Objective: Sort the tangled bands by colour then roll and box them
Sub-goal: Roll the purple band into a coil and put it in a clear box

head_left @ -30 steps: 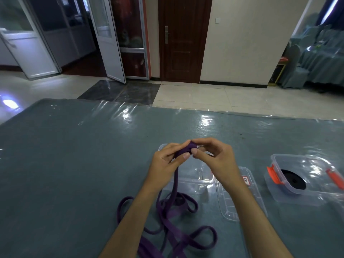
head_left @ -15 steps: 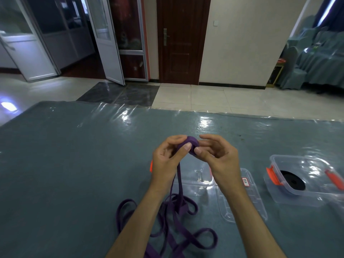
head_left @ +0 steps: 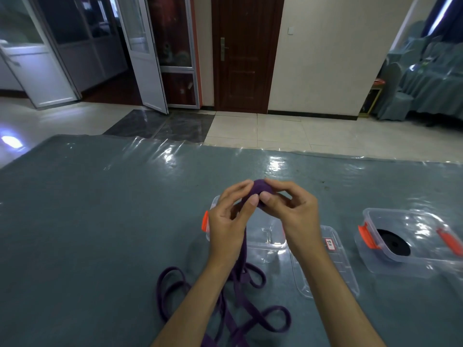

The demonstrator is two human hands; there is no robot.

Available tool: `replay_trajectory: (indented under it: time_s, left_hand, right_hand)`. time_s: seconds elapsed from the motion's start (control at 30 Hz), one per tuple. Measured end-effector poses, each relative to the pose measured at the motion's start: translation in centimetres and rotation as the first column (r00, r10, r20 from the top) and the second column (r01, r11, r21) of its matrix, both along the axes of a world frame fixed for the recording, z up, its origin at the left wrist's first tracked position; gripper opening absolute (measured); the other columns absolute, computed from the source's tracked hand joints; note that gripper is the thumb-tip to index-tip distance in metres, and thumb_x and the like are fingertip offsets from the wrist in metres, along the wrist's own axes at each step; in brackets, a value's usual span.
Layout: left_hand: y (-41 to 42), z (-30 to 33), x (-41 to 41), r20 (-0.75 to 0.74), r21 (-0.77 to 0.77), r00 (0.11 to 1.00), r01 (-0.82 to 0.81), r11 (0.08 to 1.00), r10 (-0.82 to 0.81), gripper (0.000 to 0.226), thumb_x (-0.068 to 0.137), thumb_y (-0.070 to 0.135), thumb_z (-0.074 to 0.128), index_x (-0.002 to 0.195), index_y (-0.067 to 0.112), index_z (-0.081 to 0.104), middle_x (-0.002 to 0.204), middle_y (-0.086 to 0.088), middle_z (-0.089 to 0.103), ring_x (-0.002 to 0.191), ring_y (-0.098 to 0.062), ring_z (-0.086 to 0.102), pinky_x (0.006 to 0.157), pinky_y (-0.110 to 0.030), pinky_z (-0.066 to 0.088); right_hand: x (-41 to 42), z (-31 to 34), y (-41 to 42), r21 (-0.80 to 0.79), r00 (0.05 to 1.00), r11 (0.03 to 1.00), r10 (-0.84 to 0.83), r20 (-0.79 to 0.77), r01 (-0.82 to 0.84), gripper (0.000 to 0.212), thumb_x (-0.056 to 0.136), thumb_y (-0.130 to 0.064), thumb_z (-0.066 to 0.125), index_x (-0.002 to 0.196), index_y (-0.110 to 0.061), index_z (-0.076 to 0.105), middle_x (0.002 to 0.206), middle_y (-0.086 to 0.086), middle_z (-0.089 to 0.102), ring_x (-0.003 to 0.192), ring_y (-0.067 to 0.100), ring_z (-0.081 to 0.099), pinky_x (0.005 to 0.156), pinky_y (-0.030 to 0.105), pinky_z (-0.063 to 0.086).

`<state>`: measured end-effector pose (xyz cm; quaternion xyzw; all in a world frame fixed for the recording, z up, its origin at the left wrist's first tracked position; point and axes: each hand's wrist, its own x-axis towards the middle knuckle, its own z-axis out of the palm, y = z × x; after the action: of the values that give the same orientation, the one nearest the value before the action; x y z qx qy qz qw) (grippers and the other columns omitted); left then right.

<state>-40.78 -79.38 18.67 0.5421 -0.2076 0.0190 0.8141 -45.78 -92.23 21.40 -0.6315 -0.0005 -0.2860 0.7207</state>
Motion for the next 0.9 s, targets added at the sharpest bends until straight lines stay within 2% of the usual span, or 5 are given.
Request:
replay_trajectory:
  time_s: [0.33, 0.43, 0.6, 0.73, 0.9]
  left_hand:
    - [0.4, 0.2, 1.0, 0.02, 0.061, 0.999, 0.029, 0.998, -0.031, 0.028, 0.094, 0.029, 0.08, 0.122, 0.032, 0.075, 0.115, -0.003, 0.076, 0.111, -0.025, 0.075, 0.094, -0.031, 0.06]
    - [0.3, 0.5, 0.7, -0.018, -0.003, 1.0, -0.015, 1.0, 0.015, 0.026, 0.088, 0.032, 0.086, 0.111, 0.03, 0.075, 0.11, -0.003, 0.079, 0.105, -0.022, 0.077, 0.088, -0.025, 0.061]
    - [-0.1, 0.8, 0.6, 0.025, 0.047, 0.999, 0.043, 0.998, -0.044, 0.039, 0.096, 0.025, 0.078, 0.134, 0.028, 0.071, 0.129, -0.003, 0.074, 0.123, -0.023, 0.071, 0.101, -0.029, 0.057]
    - [0.4, 1.0, 1.1, 0.004, 0.032, 0.998, 0.063, 0.997, -0.063, 0.036, 0.098, 0.022, 0.076, 0.131, 0.034, 0.073, 0.129, 0.0, 0.075, 0.124, -0.019, 0.07, 0.102, -0.025, 0.055]
    - [0.9, 1.3, 1.4, -0.006, -0.005, 0.998, 0.06, 0.998, -0.06, 0.025, 0.092, 0.021, 0.079, 0.115, 0.032, 0.077, 0.117, -0.002, 0.079, 0.113, -0.018, 0.075, 0.095, -0.022, 0.057]
  right_hand:
    - [0.3, 0.2, -0.5, -0.056, 0.994, 0.995, -0.084, -0.065, 0.081, 0.024, 0.081, -0.02, 0.088, 0.098, -0.011, 0.073, 0.098, 0.016, 0.078, 0.094, 0.042, 0.075, 0.087, 0.059, 0.063]
    - [0.3, 1.0, -0.5, -0.143, 0.995, 0.986, -0.094, -0.022, 0.09, 0.018, 0.089, -0.016, 0.083, 0.104, -0.02, 0.075, 0.099, 0.01, 0.076, 0.096, 0.035, 0.075, 0.08, 0.049, 0.066]
    - [1.1, 1.3, 0.8, -0.036, 0.982, 0.985, -0.168, 0.087, 0.171, 0.017, 0.094, -0.01, 0.077, 0.103, -0.025, 0.079, 0.105, 0.012, 0.077, 0.102, 0.029, 0.077, 0.083, 0.037, 0.065]
    - [1.0, 1.0, 0.4, -0.016, 0.985, 0.988, -0.155, 0.081, 0.156, 0.015, 0.088, -0.012, 0.082, 0.102, -0.012, 0.077, 0.101, 0.013, 0.079, 0.098, 0.029, 0.078, 0.084, 0.033, 0.063]
    - [0.5, 0.0, -0.6, -0.032, 0.996, 0.995, -0.089, 0.006, 0.089, 0.022, 0.085, -0.007, 0.084, 0.096, -0.001, 0.065, 0.101, 0.019, 0.077, 0.098, 0.036, 0.078, 0.089, 0.057, 0.063]
